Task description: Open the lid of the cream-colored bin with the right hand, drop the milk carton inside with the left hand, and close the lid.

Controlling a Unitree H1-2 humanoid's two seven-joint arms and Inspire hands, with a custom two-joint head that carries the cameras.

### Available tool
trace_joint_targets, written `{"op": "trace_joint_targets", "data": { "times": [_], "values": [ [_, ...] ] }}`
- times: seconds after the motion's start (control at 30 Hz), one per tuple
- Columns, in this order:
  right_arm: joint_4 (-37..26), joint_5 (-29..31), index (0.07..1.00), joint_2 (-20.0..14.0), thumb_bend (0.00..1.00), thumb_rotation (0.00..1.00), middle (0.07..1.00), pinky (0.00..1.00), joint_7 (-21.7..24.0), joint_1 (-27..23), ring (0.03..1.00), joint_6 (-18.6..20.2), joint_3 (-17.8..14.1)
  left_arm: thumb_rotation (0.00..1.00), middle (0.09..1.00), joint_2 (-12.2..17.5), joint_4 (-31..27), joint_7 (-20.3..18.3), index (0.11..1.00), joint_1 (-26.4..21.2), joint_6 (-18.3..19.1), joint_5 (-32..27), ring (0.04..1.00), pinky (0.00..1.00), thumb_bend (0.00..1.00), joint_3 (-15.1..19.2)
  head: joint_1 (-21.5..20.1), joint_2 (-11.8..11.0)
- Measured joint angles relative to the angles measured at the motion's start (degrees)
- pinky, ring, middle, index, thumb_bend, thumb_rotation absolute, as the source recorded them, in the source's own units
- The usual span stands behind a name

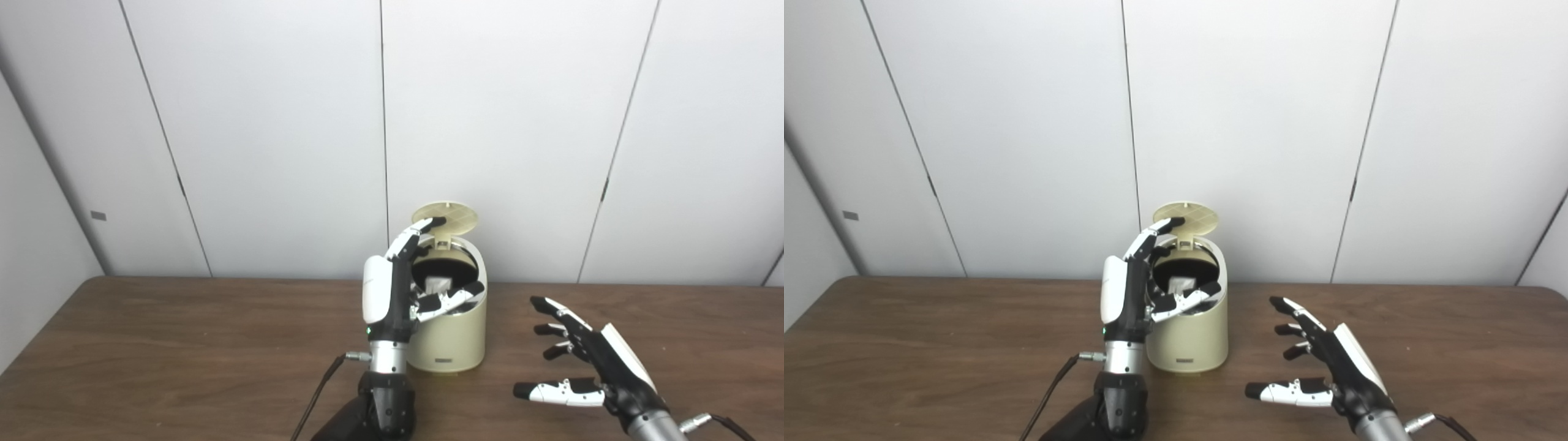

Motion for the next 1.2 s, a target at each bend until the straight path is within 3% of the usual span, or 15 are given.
{"op": "trace_joint_targets", "data": {
  "times": [0.47, 1.2],
  "values": [
    [0.0, 0.1, 0.894, -0.3, 0.76, 0.29, 0.909, 0.63, 0.1, 0.0, 0.814, -0.1, 0.0, 0.07, 0.786, 0.3, -0.3, 0.0, 0.77, 0.5, -0.2, -0.6, 0.774, 0.69, 0.78, 0.8, 0.4, 0.0],
    [1.0, 0.5, 0.895, -0.2, 0.77, 0.29, 0.909, 0.63, 0.1, 0.0, 0.811, -1.2, 0.2, 0.08, 0.748, 1.1, -5.3, -4.3, 0.705, 2.9, 0.0, -1.8, 0.757, 0.65, 0.77, 1.0, 0.6, 0.1]
  ]
}}
